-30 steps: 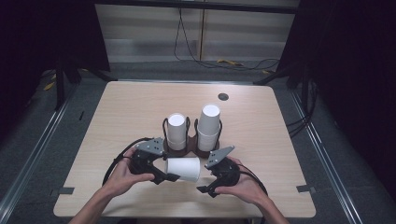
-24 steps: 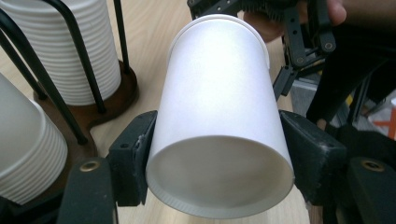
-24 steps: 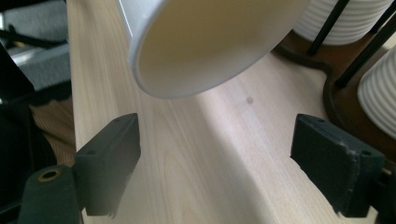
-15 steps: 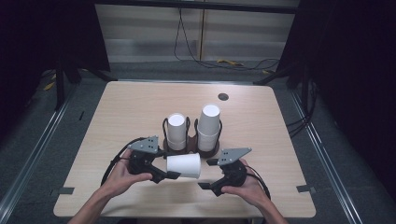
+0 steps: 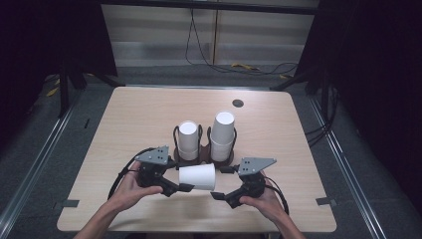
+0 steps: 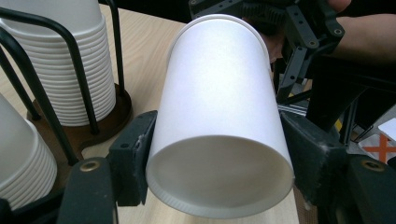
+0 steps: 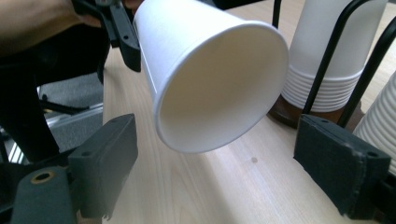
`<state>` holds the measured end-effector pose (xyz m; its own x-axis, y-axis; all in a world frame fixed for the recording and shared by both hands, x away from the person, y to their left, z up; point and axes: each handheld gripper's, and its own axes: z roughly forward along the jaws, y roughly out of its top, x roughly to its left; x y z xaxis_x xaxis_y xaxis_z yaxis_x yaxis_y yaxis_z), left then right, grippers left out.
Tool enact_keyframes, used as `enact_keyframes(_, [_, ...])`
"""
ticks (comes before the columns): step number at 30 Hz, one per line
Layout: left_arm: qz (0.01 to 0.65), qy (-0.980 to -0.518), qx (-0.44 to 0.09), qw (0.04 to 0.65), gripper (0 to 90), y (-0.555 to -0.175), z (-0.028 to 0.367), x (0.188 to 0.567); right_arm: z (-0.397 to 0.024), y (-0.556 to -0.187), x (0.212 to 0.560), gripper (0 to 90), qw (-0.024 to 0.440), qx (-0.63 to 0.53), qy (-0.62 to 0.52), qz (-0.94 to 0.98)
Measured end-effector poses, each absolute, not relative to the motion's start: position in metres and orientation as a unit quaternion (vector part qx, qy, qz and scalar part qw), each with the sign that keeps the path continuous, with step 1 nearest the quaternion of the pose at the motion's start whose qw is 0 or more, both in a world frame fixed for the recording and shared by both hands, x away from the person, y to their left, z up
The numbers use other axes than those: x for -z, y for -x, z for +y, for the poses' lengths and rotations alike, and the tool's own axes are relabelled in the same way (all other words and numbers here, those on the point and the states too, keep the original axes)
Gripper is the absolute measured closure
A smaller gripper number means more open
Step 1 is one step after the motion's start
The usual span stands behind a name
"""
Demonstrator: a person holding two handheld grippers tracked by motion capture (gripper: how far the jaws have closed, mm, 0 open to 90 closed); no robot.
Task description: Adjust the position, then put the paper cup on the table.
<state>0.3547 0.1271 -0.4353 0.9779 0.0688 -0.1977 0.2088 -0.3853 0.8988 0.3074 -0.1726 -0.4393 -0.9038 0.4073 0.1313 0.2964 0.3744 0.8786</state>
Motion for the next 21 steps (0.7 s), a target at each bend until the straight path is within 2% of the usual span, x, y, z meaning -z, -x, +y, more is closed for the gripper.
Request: enact_keyframes(21, [0.071,-0.822,0.077,0.559,32.3,-0.352,0.122,0.436,-0.162,-0.316,0.434,13.8,0.026,-0.547,-0.200,0.812])
